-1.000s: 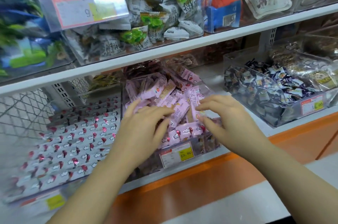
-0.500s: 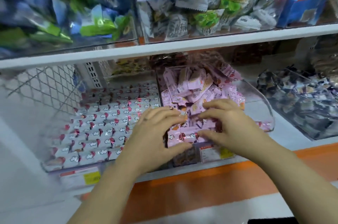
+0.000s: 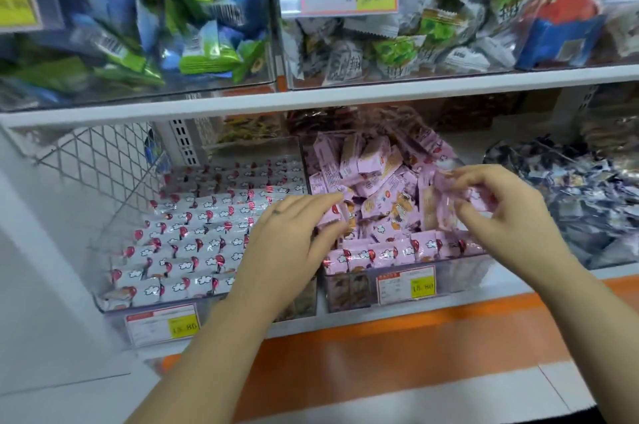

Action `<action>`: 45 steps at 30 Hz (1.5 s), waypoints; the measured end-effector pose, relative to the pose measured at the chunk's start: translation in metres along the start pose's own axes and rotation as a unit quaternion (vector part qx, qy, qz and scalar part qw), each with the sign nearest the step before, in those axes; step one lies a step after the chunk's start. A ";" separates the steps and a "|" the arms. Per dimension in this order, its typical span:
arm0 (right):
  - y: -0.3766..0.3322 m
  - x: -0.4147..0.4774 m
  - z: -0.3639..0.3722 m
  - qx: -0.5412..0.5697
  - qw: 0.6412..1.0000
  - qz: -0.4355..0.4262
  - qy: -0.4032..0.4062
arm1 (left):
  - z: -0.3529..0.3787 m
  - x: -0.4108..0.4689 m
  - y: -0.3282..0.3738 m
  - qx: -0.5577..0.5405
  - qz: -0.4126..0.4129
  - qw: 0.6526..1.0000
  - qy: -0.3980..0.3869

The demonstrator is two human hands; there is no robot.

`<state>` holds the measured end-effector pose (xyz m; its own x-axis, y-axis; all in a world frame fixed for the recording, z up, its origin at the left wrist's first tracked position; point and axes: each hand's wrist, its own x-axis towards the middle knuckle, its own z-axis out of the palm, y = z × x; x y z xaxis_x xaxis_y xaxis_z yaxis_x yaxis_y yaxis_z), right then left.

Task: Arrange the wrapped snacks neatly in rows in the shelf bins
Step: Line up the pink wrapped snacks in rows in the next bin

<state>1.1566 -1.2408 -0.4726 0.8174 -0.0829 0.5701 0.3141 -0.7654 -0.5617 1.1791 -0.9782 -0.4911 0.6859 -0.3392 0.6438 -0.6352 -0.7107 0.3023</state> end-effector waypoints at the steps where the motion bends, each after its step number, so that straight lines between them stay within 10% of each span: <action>1: 0.003 -0.001 -0.003 -0.019 1.000 -0.006 0.000 | 0.000 0.002 0.003 -0.001 -0.003 1.000 0.017; 19: 0.007 -0.010 -0.008 -0.119 0.990 -0.070 0.020 | 0.014 -0.007 0.015 -0.106 -0.041 0.982 0.151; 28: -0.048 0.013 0.045 -0.015 0.974 -0.079 -0.213 | -0.005 -0.010 0.010 -0.156 -0.095 0.955 0.234; 33: -0.044 0.038 0.059 -0.149 0.936 -0.129 -0.291 | -0.004 -0.010 -0.002 -0.161 -0.091 0.959 0.213; 45: -0.019 0.055 0.034 -0.237 0.895 -0.138 -0.351 | 0.009 -0.001 -0.007 -0.167 -0.048 0.963 0.207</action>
<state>1.2119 -1.2086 -0.4512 0.8942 0.4461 0.0369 0.4475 -0.8932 -0.0445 1.1857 -0.9781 -0.5003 0.5907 0.0413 0.8058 -0.7023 -0.4654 0.5387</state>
